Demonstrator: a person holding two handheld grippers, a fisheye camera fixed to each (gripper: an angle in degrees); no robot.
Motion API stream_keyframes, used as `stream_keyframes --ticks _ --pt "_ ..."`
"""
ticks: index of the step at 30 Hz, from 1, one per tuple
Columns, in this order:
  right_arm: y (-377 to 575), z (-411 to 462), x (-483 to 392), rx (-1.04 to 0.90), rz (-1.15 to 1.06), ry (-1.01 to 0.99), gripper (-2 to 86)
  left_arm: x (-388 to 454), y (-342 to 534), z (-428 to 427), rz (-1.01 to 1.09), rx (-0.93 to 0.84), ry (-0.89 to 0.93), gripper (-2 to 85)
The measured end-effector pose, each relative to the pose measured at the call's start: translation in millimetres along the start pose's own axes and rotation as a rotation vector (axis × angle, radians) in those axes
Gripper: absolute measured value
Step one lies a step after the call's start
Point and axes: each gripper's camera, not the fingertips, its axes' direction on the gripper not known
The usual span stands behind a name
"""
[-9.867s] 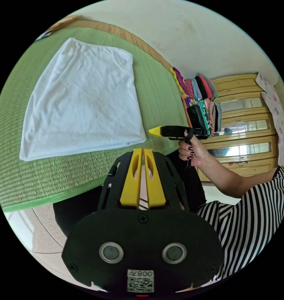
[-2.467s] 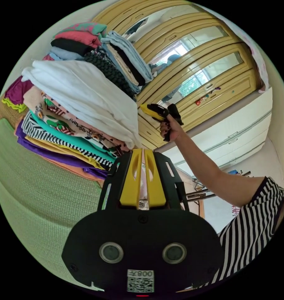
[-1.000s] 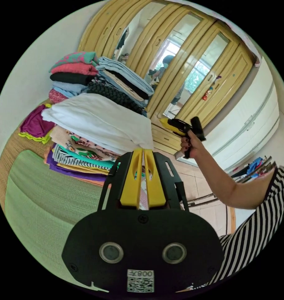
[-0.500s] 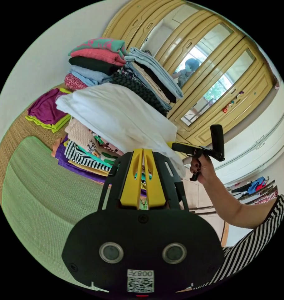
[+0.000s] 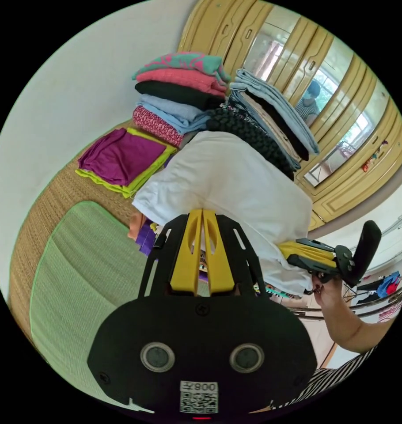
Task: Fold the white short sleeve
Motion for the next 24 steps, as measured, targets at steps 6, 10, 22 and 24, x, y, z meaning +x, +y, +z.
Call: stream_keyframes --ticks 6,10,22,24 --pt "-5 14 -21 0.010 0.034 0.004 0.1 -47 41 -77 -0.115 0.177 0.289 0.2" --pt "0 0 -46 0.143 0.024 0.003 0.1 -84 111 -126 -0.117 0.156 0.203 0.2" --pt "-79 125 -212 0.260 -0.317 -0.056 3.1 -130 269 -163 -0.170 -0.219 -0.177 0.2" --pt "-111 180 -228 0.214 -0.308 -0.047 5.6 -128 274 -177 -0.183 -0.193 -0.189 0.3"
